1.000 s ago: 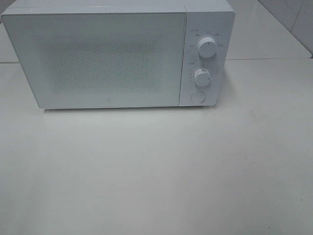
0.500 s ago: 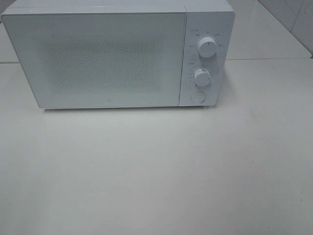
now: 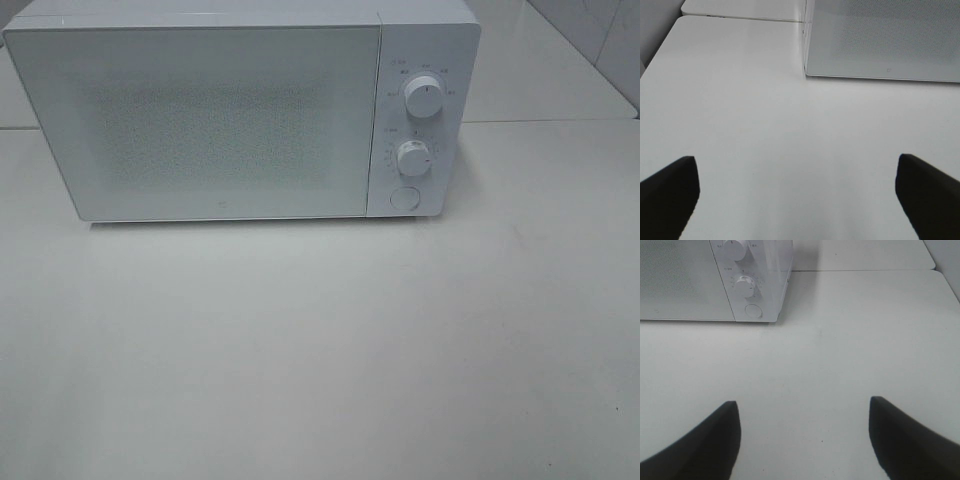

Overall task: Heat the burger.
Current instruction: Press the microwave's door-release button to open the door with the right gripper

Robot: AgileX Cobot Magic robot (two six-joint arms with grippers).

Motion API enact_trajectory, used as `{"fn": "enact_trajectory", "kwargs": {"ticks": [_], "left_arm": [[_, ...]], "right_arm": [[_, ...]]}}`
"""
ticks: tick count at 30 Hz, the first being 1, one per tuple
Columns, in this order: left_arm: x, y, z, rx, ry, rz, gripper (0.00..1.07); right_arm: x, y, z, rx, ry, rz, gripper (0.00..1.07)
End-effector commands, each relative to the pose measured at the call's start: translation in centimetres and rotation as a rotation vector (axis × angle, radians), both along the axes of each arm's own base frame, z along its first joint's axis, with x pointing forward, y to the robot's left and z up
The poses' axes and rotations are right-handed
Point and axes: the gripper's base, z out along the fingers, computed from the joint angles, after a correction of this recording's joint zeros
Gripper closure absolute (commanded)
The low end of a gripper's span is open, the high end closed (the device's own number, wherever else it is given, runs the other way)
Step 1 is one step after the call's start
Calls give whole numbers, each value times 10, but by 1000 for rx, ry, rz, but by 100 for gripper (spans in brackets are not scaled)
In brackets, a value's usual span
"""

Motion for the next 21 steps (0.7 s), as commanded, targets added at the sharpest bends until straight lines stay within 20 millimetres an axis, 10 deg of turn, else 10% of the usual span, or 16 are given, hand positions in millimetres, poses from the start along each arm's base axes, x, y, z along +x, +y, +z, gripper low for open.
{"fn": "enact_trajectory", "kwargs": {"ticks": [1, 21], "left_arm": [[0, -1, 0, -12, -16, -1, 6], [0, -1, 0, -12, -16, -1, 6]], "right_arm": [[-3, 0, 1, 9, -37, -2, 38], [-3, 0, 1, 9, -37, -2, 40]]}}
